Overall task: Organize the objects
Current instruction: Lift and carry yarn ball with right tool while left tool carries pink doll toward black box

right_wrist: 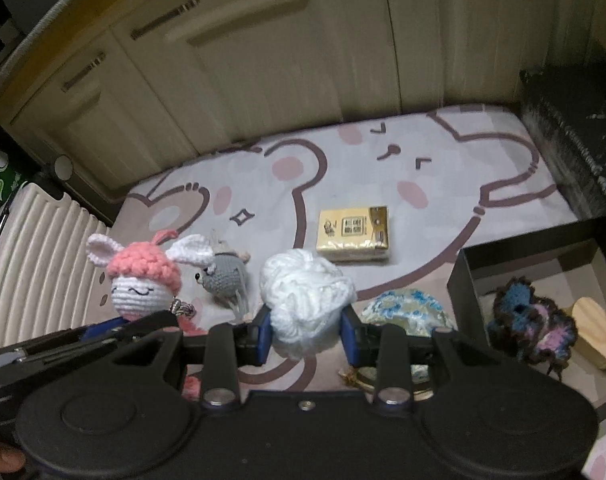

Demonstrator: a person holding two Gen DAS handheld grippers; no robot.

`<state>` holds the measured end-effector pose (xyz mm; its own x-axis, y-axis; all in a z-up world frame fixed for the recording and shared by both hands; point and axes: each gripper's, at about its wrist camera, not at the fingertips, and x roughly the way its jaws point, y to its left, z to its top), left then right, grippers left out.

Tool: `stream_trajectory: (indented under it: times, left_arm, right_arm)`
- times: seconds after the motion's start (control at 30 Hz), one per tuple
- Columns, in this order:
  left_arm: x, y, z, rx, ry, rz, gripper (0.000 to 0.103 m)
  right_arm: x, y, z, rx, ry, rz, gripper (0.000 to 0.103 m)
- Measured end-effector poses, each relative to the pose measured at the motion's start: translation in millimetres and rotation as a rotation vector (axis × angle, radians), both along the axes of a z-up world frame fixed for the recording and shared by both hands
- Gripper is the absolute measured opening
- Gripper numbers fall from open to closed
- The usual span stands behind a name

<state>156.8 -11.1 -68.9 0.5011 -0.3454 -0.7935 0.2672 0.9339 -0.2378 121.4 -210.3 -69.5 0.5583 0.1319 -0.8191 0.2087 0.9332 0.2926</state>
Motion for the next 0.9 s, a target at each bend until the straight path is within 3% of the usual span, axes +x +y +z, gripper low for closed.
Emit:
stream_trajectory:
  times: [0.57, 0.9]
  left_arm:
    - [-12.3, 10.6, 24.8, -0.010, -0.070, 0.048, 0.033]
    - [-14.7, 8.4, 30.0, 0.060, -0.100, 0.073, 0.033]
  right_arm:
    - [-15.7, -0.7, 22.5, -0.074, -0.092, 0.011, 0.036]
    - [-19.5, -0.7, 26.5, -0.132, -0.110, 0.008, 0.036]
